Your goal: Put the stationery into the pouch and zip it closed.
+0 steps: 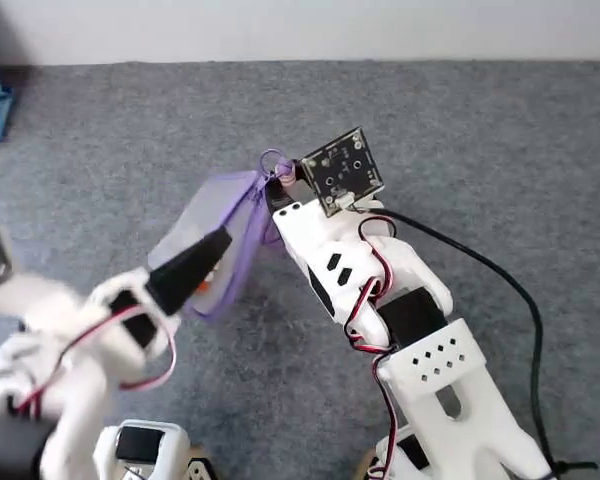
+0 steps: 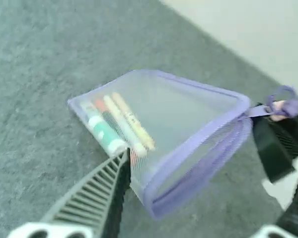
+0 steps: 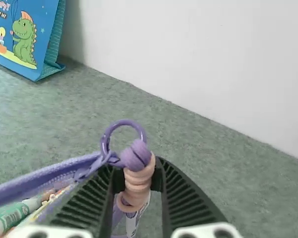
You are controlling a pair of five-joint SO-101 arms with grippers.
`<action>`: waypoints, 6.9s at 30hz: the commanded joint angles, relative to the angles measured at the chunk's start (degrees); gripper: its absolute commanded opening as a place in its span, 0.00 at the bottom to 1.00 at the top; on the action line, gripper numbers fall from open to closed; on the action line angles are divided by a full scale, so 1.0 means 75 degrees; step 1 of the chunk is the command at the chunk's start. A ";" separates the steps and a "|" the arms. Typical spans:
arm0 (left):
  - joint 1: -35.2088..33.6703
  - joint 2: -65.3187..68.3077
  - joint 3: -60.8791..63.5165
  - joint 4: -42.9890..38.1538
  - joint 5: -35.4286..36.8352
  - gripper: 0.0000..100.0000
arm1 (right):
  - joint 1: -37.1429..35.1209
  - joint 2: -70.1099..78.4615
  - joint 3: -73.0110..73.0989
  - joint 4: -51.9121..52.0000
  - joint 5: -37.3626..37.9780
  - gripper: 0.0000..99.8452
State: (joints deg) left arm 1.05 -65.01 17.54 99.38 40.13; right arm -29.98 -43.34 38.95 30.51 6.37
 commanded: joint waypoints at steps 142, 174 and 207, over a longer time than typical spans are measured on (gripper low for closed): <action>0.1067 0.2168 0.2807 -0.5662 -0.2544 0.30 | -0.2421 -0.2925 0.0434 0.7133 0.3880 0.01; 0.1020 0.5873 0.1541 -0.4689 -0.2813 0.30 | -0.0733 -0.4167 0.0422 0.7461 0.3915 0.01; 0.2356 0.3856 0.2760 -0.2755 -0.2766 0.30 | 0.1682 -0.4355 0.0785 0.6324 0.1149 0.01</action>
State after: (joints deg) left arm 18.55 -29.23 41.54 78.37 19.21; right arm -17.85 -75.43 45.27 78.95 15.87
